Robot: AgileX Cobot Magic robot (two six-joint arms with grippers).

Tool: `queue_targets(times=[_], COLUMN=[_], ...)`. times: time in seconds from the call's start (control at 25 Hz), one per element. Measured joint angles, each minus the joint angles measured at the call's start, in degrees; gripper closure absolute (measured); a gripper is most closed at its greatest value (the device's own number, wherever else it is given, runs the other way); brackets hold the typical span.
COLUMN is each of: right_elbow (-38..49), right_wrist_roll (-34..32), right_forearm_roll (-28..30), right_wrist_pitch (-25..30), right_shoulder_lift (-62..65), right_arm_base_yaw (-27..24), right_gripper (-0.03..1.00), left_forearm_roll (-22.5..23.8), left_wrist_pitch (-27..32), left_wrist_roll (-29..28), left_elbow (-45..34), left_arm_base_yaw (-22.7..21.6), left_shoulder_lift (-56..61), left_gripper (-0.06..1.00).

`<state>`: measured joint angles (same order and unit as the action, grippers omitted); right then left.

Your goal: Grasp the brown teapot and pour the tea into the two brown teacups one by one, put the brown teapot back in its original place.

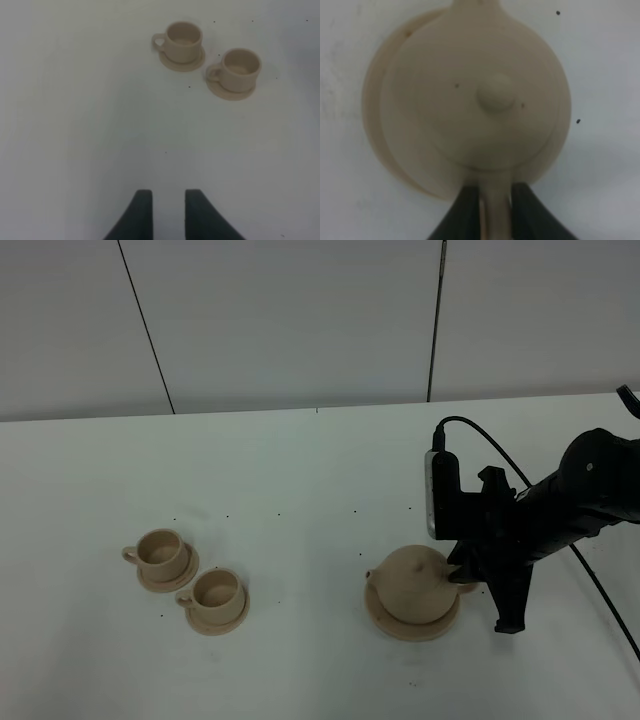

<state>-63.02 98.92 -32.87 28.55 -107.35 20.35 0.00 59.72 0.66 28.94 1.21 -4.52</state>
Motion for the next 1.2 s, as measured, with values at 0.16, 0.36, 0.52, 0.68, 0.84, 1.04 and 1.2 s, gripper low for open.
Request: queue_targets(times=[0.16, 0.36, 0.52, 0.68, 0.84, 1.04, 1.2], right_elbow=[0.0, 0.0, 0.0, 0.0, 0.0, 0.0, 0.0], right_wrist_roll=[0.0, 0.0, 0.0, -0.9, -1.3, -1.4, -1.5], right_forearm_roll=[0.0, 0.0, 0.0, 0.0, 0.0, 0.0, 0.0], right_wrist_pitch=[0.2, 0.4, 0.6, 0.7, 0.8, 0.8, 0.8], right_shoulder_lift=[0.0, 0.0, 0.1, 0.1, 0.1, 0.1, 0.1], right_arm_base_yaw=[0.0, 0.0, 0.0, 0.0, 0.0, 0.0, 0.0], right_gripper=[0.84, 0.85, 0.86, 0.87, 0.87, 0.87, 0.87], left_forearm_roll=[0.0, 0.0, 0.0, 0.0, 0.0, 0.0, 0.0], left_wrist_pitch=[0.0, 0.0, 0.0, 0.0, 0.0, 0.0, 0.0], left_wrist_roll=[0.0, 0.0, 0.0, 0.0, 0.0, 0.0, 0.0], left_elbow=[0.0, 0.0, 0.0, 0.0, 0.0, 0.0, 0.0], left_arm_base_yaw=[0.0, 0.0, 0.0, 0.0, 0.0, 0.0, 0.0], left_shoulder_lift=[0.0, 0.0, 0.0, 0.0, 0.0, 0.0, 0.0], left_gripper=[0.71, 0.71, 0.71, 0.71, 0.71, 0.71, 0.71])
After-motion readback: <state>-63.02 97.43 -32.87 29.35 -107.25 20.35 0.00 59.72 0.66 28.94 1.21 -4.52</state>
